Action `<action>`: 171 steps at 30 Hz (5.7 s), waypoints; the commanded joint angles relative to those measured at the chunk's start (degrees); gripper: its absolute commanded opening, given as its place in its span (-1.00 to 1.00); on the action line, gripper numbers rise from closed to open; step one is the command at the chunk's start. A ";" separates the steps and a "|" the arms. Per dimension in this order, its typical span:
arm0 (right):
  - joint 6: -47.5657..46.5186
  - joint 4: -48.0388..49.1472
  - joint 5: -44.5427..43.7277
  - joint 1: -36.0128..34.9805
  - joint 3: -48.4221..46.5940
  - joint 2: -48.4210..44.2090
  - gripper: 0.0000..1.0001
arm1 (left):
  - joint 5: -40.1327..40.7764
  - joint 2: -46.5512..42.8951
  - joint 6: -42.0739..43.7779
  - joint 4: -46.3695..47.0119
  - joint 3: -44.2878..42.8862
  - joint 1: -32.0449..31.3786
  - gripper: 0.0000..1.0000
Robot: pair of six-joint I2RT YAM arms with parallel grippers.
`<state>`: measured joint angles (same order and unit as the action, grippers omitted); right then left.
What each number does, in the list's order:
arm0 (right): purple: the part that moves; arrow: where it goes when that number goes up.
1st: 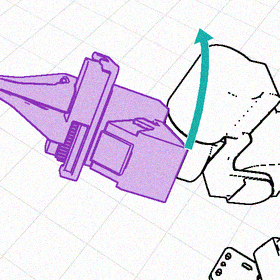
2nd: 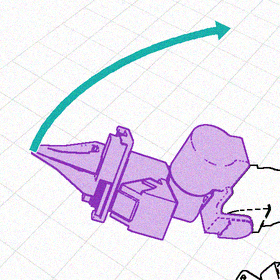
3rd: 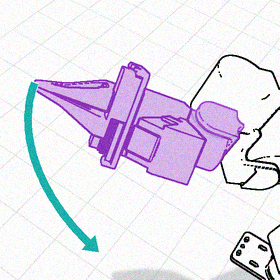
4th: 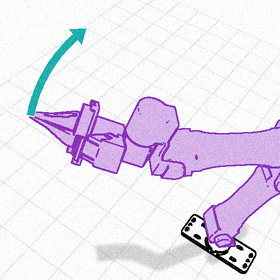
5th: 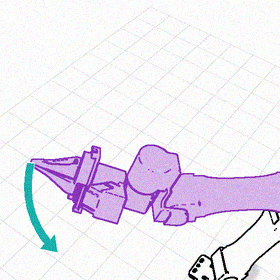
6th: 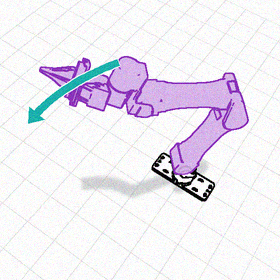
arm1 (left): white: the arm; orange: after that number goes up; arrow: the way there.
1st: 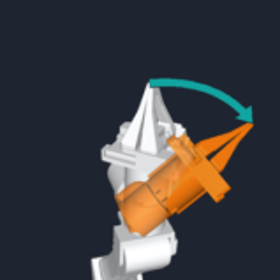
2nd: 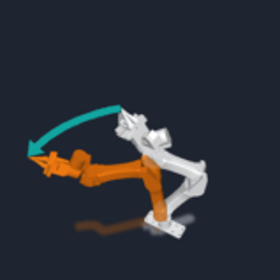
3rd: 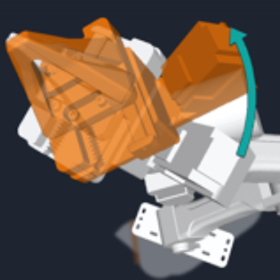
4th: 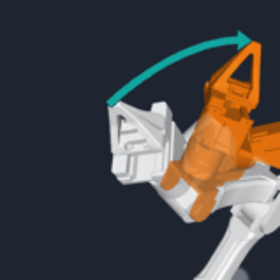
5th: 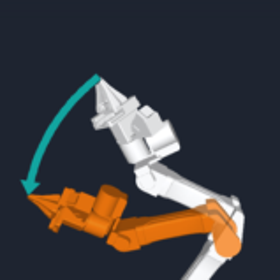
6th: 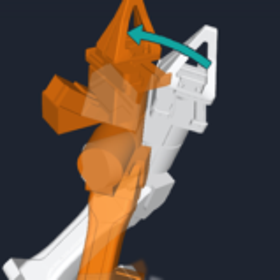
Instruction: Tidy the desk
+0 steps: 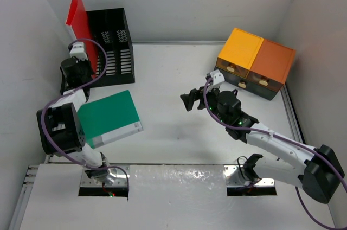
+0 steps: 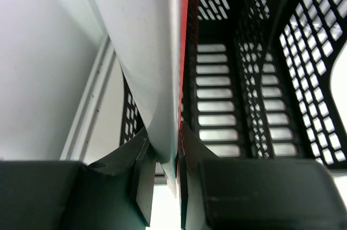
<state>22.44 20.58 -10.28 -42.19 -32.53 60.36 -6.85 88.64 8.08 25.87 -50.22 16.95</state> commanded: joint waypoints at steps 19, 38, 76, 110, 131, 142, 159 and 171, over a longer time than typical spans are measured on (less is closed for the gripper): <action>-0.46 0.43 -1.67 -0.17 0.89 -2.08 0.98 | 3.51 2.67 -2.09 4.36 -8.93 -0.95 -1.00; -1.25 -2.30 -3.07 -0.08 0.37 -4.19 0.98 | 6.15 9.71 -0.08 4.54 -11.40 -4.11 -1.00; -1.87 -3.00 -3.52 -0.08 1.95 -7.71 0.98 | -4.74 10.87 0.01 -15.50 -16.85 -3.06 0.99; 30.73 12.99 37.44 -7.81 -34.71 64.71 0.13 | -3.26 -39.95 26.11 -61.20 12.59 -3.06 0.99; 42.86 26.42 44.74 -8.87 -34.00 72.27 -1.00 | -7.45 -39.59 33.22 -56.88 21.66 -3.24 0.96; 56.75 39.81 42.37 -8.78 -33.99 66.56 -1.00 | -15.55 -44.51 55.36 -78.23 10.23 -5.79 0.99; 62.38 34.79 35.08 -9.57 -39.36 65.94 -1.00 | -17.06 -48.03 63.91 -78.79 15.84 -7.63 0.99; 65.27 35.05 30.68 -10.63 -39.18 65.06 -1.00 | -2.66 -49.79 56.97 -52.08 35.08 -7.90 0.99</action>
<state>85.45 50.68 22.33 -52.29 -70.00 128.81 -13.56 40.16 67.75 -35.46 -18.26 9.67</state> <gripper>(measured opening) 0.002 0.996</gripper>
